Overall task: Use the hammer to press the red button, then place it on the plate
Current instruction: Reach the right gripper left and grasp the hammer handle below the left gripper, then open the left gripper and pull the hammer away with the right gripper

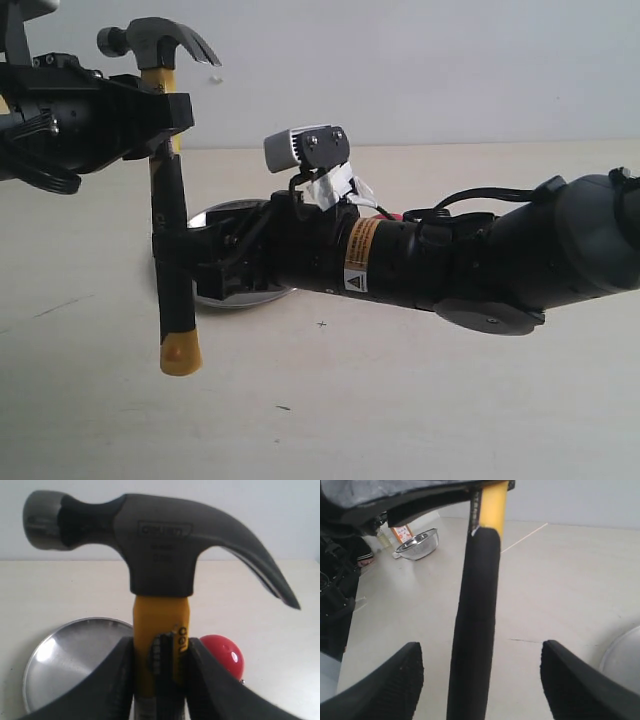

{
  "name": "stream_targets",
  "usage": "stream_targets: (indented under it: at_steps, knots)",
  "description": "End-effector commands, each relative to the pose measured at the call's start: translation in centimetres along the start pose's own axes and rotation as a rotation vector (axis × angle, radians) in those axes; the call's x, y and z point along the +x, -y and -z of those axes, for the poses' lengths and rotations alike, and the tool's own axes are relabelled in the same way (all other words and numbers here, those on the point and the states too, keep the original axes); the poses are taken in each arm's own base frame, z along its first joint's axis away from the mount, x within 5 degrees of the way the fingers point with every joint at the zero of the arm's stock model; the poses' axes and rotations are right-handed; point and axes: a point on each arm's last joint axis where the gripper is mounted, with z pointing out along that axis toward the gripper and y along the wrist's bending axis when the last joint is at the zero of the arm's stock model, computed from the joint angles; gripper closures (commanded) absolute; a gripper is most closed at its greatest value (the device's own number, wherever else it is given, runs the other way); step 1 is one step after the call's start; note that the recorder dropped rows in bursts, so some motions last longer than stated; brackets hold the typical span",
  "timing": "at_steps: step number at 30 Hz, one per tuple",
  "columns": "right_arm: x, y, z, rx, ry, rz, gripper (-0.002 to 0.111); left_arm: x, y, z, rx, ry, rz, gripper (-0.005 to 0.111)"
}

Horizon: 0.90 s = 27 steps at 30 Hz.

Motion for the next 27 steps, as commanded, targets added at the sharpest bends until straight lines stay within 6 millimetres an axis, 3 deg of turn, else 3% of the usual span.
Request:
stream_targets:
  at_steps: [1,10,15,18,24,27]
  knots:
    - [-0.1,-0.3,-0.1,-0.033,0.004,0.006,0.043,-0.9,0.9,0.5,0.037,0.071,0.006,0.107]
    - [0.0,-0.4,-0.1,-0.039,-0.002,-0.011,0.044,-0.3,2.5,0.6,0.090,0.058,-0.013,0.107]
    - [0.0,-0.3,-0.2,-0.030,-0.010,-0.027,0.050,-0.3,2.5,0.6,0.090,0.058,-0.013,0.107]
    - [0.1,-0.2,-0.2,-0.022,-0.017,-0.027,0.063,-0.3,2.5,0.6,0.090,0.058,-0.013,0.107]
    - [0.1,-0.2,-0.2,-0.014,-0.020,-0.046,0.108,-0.3,2.5,0.6,0.089,0.059,-0.032,0.102]
    - [0.1,-0.2,-0.2,-0.016,-0.018,-0.046,0.108,-0.3,2.4,0.6,0.088,0.054,-0.052,0.087]
